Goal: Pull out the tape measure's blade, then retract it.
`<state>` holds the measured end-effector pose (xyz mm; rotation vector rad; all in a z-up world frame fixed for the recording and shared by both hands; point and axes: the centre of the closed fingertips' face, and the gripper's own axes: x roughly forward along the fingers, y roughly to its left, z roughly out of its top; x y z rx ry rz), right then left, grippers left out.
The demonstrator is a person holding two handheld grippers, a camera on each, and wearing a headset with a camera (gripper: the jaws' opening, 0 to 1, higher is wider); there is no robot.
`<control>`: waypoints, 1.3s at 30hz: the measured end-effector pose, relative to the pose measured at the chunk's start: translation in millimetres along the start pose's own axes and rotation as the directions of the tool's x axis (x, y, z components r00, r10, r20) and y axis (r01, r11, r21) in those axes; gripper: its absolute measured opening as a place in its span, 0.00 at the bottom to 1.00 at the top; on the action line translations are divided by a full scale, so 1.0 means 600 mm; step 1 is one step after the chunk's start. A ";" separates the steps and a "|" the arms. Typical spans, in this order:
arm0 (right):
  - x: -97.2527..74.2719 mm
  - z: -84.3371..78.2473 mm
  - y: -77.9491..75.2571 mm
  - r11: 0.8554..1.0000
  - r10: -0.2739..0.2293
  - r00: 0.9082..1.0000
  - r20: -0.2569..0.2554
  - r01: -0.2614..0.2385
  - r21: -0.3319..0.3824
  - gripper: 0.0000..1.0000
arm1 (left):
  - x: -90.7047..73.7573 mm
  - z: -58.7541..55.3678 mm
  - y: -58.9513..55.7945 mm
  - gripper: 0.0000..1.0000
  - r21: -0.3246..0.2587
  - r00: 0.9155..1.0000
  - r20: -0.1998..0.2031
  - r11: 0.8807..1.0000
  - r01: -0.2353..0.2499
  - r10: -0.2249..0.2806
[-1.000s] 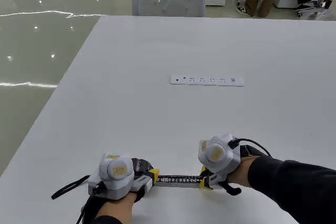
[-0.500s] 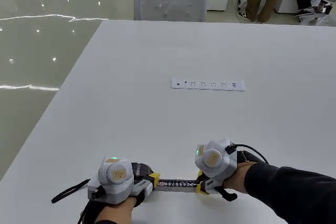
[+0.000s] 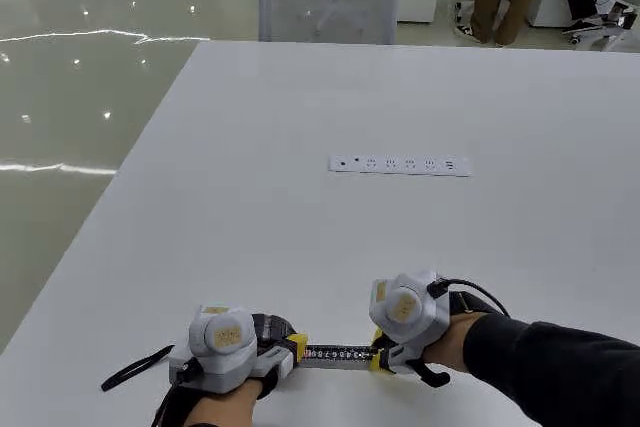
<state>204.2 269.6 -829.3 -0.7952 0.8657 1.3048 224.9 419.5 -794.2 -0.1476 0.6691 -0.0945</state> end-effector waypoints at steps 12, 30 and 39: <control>0.006 0.012 0.003 1.000 0.001 1.000 0.008 -0.001 -0.008 0.11 | 0.000 0.000 -0.001 0.60 -0.003 1.000 0.000 1.000 0.000 0.000; 0.010 0.025 0.005 1.000 0.007 1.000 0.016 -0.007 -0.003 0.11 | 0.000 -0.001 0.000 0.60 -0.010 1.000 0.000 1.000 0.003 -0.003; 0.014 0.033 0.004 1.000 0.010 0.999 0.033 -0.011 0.020 0.11 | 0.000 -0.001 0.000 0.60 -0.013 1.000 -0.004 1.000 0.009 -0.009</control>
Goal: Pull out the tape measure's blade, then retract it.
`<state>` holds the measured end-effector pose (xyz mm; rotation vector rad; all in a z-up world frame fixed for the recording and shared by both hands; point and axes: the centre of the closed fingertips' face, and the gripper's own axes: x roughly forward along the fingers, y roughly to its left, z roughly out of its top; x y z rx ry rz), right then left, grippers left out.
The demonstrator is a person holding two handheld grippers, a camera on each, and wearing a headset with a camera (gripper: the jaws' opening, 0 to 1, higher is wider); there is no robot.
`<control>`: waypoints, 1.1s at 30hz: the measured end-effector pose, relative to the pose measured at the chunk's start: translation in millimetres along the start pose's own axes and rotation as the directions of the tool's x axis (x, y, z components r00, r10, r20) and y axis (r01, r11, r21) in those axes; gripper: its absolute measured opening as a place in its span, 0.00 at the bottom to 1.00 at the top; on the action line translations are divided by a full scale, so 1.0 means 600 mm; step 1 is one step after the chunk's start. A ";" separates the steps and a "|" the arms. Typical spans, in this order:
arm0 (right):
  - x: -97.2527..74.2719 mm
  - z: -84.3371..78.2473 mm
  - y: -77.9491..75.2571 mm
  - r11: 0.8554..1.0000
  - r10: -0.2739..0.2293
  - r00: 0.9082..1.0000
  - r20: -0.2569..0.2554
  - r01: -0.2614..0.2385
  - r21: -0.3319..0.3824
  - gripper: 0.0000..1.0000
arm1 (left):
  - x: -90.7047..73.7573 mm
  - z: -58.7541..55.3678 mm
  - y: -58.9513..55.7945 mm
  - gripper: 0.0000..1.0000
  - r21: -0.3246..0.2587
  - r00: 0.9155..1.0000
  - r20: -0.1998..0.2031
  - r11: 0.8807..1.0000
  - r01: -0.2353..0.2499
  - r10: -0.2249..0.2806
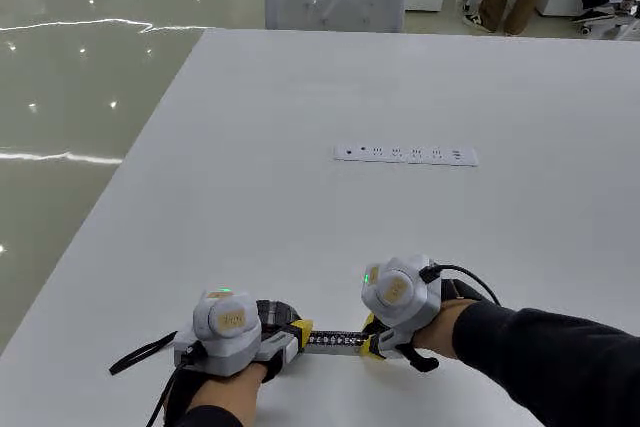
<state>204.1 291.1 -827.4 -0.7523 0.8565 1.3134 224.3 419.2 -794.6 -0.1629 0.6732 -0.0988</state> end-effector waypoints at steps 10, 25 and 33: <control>0.012 0.018 0.001 1.000 0.006 1.000 0.005 -0.006 -0.005 0.11 | 0.000 0.001 0.000 0.60 0.001 1.000 0.000 1.000 0.005 -0.005; 0.021 0.035 0.002 1.000 0.009 1.000 0.019 -0.009 0.005 0.11 | 0.000 0.001 0.000 0.60 0.001 1.000 -0.003 1.000 0.012 -0.012; 0.026 0.046 0.003 1.000 0.012 0.999 0.030 -0.013 0.028 0.11 | 0.000 0.001 0.000 0.60 0.000 1.000 -0.002 1.000 0.014 -0.014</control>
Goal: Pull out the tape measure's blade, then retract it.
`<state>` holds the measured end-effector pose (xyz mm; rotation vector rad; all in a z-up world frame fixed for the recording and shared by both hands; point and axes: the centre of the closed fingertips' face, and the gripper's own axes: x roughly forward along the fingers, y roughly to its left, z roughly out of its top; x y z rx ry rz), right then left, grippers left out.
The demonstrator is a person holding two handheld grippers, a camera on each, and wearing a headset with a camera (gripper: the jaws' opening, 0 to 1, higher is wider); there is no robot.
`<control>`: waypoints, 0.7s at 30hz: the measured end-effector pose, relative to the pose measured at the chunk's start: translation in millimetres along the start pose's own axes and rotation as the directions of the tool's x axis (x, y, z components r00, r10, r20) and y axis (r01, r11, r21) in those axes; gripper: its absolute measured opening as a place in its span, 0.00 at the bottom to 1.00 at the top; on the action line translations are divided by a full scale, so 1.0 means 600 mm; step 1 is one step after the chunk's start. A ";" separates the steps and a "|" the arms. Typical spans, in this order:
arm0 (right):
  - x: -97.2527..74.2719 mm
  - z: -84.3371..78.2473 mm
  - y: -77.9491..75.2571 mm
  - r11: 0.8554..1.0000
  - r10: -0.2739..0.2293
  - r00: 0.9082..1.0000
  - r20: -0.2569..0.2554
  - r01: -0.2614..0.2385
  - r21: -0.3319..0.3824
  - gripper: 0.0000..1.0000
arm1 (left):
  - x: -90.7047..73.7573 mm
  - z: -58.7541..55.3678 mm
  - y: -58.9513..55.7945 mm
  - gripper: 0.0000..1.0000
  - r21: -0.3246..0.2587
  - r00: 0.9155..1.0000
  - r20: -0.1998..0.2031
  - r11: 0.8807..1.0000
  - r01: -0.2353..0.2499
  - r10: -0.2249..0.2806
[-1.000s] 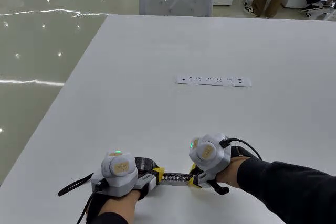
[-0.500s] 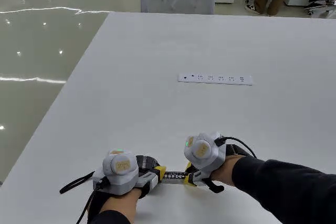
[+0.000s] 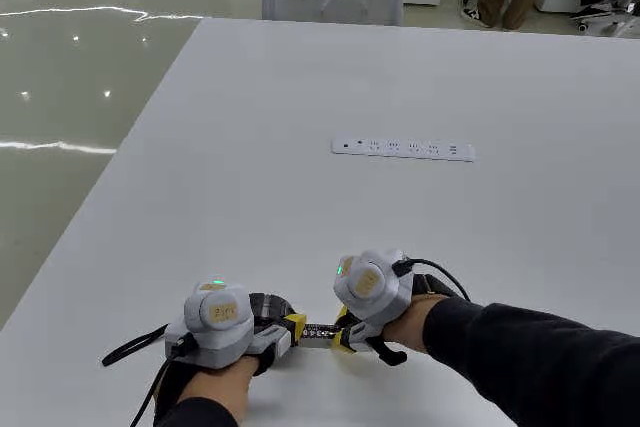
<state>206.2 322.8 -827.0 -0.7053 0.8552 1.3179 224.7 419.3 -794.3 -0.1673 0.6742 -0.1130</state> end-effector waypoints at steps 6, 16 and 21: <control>0.005 0.007 0.003 1.000 0.004 1.000 0.015 -0.004 0.002 0.11 | -0.001 0.001 0.001 0.60 -0.001 1.000 -0.003 1.000 0.014 -0.014; 0.014 0.021 0.006 1.000 0.010 0.999 0.040 -0.010 0.008 0.11 | -0.001 -0.001 0.000 0.60 0.001 1.000 -0.005 1.000 0.015 -0.015; 0.018 0.028 0.007 1.000 0.020 0.998 0.060 -0.021 0.024 0.11 | -0.001 0.000 0.000 0.60 0.000 1.000 -0.004 1.000 0.018 -0.018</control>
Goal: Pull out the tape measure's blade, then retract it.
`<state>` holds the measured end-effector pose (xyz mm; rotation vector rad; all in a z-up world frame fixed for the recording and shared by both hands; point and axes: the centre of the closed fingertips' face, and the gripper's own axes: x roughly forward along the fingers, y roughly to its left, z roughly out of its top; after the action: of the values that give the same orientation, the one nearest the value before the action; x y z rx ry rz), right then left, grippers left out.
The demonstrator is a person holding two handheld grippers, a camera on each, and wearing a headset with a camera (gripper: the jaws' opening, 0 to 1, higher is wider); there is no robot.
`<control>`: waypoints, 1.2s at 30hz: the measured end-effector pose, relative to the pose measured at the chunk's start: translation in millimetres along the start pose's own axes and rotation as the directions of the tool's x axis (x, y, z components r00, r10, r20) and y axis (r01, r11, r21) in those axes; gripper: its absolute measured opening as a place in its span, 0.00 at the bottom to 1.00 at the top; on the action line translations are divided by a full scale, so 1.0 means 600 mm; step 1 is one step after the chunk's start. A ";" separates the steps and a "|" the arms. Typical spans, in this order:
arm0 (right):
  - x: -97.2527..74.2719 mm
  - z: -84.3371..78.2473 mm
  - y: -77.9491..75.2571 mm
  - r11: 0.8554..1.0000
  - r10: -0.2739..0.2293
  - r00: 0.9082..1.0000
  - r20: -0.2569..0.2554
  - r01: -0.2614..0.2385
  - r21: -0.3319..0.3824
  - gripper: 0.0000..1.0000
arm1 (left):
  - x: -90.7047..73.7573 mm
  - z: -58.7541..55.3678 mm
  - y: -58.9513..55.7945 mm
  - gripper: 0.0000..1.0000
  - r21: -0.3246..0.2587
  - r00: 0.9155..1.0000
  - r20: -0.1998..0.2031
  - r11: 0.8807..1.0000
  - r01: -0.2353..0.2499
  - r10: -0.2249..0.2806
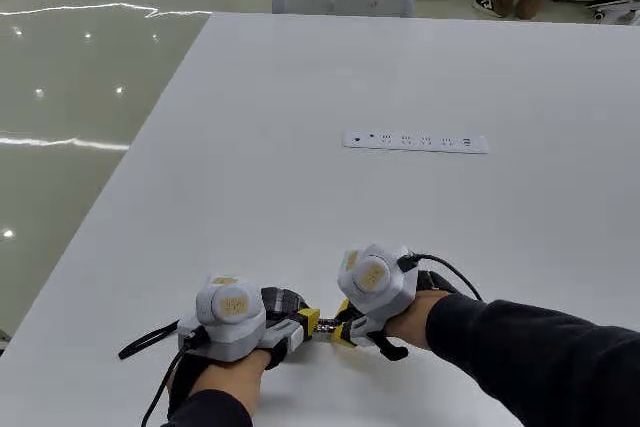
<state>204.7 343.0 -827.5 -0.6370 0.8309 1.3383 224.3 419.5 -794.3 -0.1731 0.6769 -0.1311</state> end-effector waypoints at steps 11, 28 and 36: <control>0.012 0.018 0.005 1.000 0.006 1.000 0.028 -0.006 0.013 0.11 | -0.001 0.000 0.000 0.60 0.000 1.000 -0.002 1.000 0.009 -0.009; 0.021 0.029 0.009 1.000 0.008 0.999 0.044 -0.007 -0.018 0.12 | -0.001 0.000 -0.001 0.60 0.005 1.000 -0.005 1.000 0.021 -0.021; 0.019 0.027 0.012 0.999 0.011 0.999 0.045 -0.009 -0.047 0.13 | -0.001 0.000 -0.001 0.60 0.008 1.000 -0.005 1.000 0.025 -0.025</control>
<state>200.7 363.9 -827.2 -0.6376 0.7693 1.3791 224.0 418.9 -793.6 -0.1735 0.6790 -0.1581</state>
